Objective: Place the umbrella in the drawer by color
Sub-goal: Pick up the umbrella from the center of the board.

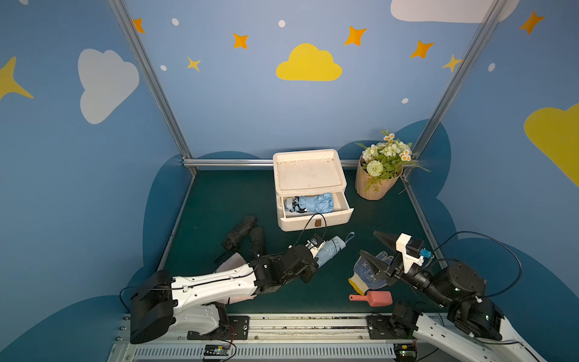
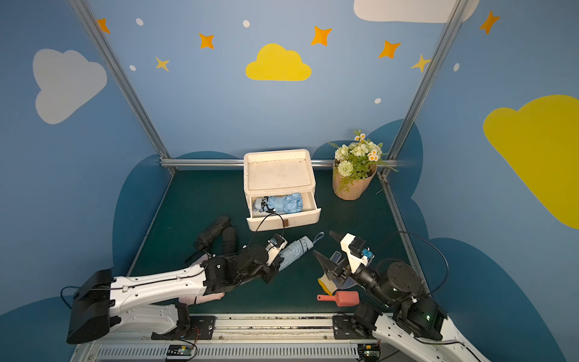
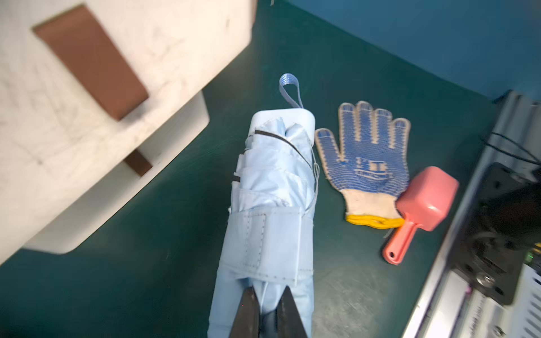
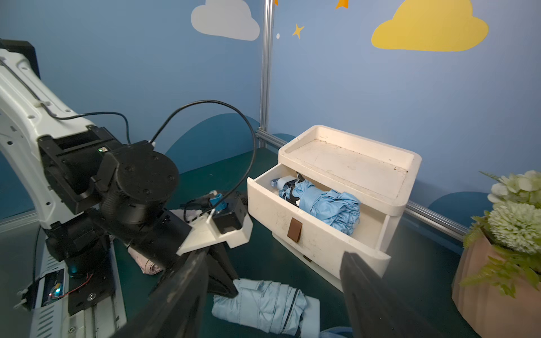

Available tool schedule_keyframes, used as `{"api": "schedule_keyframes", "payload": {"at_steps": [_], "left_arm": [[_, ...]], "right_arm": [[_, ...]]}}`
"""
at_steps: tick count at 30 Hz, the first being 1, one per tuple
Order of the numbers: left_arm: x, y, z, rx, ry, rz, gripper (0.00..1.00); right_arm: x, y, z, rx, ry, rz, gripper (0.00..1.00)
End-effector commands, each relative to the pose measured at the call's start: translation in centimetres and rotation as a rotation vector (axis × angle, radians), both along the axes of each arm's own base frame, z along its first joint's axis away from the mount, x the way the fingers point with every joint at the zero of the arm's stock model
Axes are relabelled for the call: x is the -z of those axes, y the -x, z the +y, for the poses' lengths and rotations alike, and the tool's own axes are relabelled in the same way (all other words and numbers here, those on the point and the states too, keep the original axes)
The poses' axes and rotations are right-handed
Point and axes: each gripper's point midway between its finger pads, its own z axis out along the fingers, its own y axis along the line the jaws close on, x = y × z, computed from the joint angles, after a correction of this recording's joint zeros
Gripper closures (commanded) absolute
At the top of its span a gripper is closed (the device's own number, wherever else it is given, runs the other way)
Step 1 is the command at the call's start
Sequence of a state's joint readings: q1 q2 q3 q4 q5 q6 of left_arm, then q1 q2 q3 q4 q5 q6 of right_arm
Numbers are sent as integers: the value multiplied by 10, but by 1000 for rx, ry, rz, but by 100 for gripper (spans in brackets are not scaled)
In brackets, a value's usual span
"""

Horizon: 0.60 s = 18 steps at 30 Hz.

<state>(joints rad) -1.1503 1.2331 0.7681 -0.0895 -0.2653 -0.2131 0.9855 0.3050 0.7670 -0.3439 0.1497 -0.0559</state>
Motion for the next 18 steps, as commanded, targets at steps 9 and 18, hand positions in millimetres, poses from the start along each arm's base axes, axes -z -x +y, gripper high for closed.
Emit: {"api": "schedule_keyframes", "payload": {"at_steps": [9, 18], "left_arm": [[-118, 27, -13, 217, 352, -213, 98], [-188, 6, 13, 51, 529, -379, 98]], "right_arm": [[-33, 1, -21, 64, -81, -49, 24], [-35, 4, 19, -81, -73, -11, 25]]}}
